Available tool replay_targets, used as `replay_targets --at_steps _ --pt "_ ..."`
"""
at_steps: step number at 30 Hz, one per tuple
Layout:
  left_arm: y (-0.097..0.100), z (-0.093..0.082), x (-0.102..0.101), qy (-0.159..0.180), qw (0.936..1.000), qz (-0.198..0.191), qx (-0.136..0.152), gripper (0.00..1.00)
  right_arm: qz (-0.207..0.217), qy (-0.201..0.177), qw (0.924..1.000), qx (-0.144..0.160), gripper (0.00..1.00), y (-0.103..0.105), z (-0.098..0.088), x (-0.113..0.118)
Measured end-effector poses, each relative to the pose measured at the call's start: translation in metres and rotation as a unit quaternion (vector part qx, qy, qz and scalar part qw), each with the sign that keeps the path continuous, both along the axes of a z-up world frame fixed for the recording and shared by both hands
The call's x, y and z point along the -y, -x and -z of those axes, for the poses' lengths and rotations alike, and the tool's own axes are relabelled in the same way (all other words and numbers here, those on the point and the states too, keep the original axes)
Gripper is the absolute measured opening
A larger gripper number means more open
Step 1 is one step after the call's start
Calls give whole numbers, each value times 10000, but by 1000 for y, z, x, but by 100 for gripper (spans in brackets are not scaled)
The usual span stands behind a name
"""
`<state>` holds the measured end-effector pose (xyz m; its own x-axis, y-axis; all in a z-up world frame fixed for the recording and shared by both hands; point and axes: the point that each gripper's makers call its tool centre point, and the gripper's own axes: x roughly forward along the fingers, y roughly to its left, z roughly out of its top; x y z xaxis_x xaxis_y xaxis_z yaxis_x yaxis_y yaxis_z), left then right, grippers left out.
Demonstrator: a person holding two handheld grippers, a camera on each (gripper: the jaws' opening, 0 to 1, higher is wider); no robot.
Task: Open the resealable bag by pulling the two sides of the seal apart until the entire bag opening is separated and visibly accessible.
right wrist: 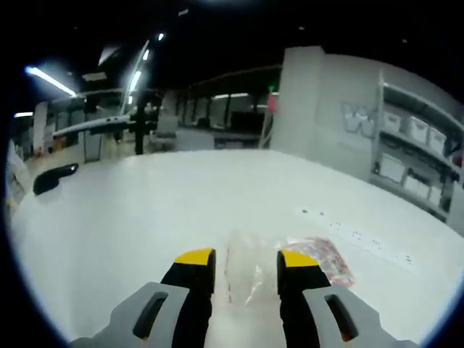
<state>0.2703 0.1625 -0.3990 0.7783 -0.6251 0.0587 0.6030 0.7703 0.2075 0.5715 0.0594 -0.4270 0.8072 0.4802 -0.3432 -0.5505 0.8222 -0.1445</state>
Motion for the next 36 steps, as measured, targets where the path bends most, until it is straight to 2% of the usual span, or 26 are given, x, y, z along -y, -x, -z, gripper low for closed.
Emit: replay_targets --at_steps 3,8,19,23,26,36 --pt "0 0 0 -6 10000 1 0 96 3 16 10000 14 38 1 0 0" --pt "0 1 0 -35 10000 3 -7 96 22 -17 10000 39 51 3 -2 -4" --pt "-1 2 -1 -37 10000 -3 -33 96 -51 -52 10000 -28 68 11 0 -11" --pt "0 2 -1 -23 10000 8 -50 96 -74 -169 9998 -57 73 16 1 -11" --pt "0 2 -1 -23 10000 16 -55 96 -71 -247 9997 -25 82 18 -1 -11" --pt "1 2 0 -20 10000 14 -68 95 -315 -340 9989 -43 99 32 -3 -21"
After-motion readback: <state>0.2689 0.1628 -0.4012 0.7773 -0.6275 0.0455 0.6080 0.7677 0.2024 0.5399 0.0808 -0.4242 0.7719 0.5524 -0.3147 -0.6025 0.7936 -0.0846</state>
